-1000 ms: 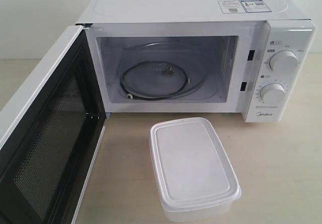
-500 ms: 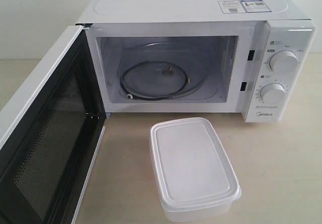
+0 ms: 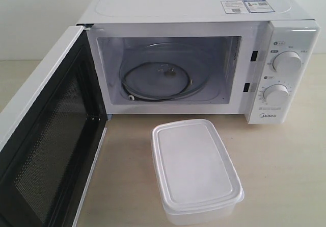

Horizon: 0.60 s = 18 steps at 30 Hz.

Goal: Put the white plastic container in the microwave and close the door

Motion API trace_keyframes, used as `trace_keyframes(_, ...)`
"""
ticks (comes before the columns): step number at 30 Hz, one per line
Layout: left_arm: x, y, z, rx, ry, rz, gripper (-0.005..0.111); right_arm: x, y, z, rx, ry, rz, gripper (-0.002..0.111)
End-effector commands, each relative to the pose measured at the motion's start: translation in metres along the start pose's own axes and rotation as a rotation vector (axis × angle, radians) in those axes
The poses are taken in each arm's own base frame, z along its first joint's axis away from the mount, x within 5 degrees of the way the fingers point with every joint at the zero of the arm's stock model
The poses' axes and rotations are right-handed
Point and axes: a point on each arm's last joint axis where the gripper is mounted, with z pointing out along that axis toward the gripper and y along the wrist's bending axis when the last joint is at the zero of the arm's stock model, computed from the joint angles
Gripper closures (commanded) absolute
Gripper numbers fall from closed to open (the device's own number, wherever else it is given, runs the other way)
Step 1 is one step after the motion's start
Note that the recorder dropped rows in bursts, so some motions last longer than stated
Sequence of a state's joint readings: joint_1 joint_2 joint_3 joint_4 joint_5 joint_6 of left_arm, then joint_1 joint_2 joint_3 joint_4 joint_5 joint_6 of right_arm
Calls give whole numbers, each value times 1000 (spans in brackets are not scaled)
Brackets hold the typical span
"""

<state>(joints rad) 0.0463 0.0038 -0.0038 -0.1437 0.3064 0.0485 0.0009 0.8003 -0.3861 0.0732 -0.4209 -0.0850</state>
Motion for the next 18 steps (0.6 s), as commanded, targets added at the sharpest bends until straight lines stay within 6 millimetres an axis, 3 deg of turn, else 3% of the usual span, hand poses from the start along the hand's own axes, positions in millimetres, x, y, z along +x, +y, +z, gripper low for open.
trace_keyframes(1, 1, 0, 0, -2, 0, -2, 102, 44, 2, 10, -8, 67, 66, 109)
trace_keyframes(6, 1, 0, 0, -2, 0, -2, 102, 92, 13, -5, -128, 97, 27, 109)
trace_keyframes(9, 1, 0, 0, -2, 0, -2, 102, 110, 21, -12, -219, 141, -22, 109)
trace_keyframes(18, 1, 0, 0, -2, 0, -2, 102, 148, 26, 0, -285, 320, -88, 109)
